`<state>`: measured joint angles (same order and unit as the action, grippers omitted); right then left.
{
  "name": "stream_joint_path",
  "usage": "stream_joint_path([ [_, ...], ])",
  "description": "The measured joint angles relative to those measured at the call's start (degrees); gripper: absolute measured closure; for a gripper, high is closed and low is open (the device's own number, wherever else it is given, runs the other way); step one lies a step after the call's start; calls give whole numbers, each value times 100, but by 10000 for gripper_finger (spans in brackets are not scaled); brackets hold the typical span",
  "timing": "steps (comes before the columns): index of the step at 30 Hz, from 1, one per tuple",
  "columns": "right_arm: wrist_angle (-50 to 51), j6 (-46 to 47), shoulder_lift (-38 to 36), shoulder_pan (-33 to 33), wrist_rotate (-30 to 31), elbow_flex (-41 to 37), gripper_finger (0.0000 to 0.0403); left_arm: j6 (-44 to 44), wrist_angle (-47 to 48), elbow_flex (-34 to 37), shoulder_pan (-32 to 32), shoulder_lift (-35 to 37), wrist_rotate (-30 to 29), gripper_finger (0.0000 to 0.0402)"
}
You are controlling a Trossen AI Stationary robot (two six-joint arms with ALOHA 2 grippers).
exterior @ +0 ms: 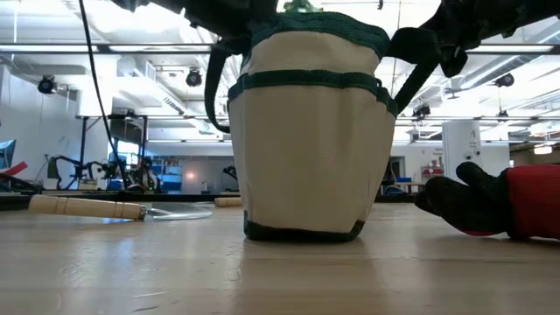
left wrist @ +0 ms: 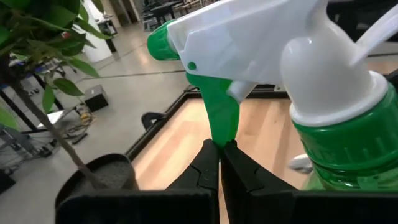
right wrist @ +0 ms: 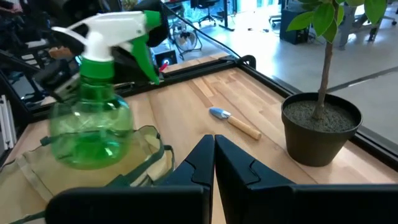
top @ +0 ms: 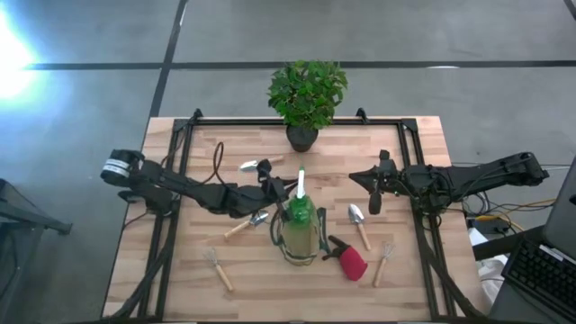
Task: Pick & Place Garden tools in Gardening bag
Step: Put the green spray bottle into the green gardening bag
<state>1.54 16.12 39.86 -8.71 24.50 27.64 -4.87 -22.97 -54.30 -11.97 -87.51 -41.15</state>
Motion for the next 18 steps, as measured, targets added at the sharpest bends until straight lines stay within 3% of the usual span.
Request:
stream_joint_path([
  [18,-33,-24,0,0,12,0,394,54,-143,-9,-76,-387,-55,397],
])
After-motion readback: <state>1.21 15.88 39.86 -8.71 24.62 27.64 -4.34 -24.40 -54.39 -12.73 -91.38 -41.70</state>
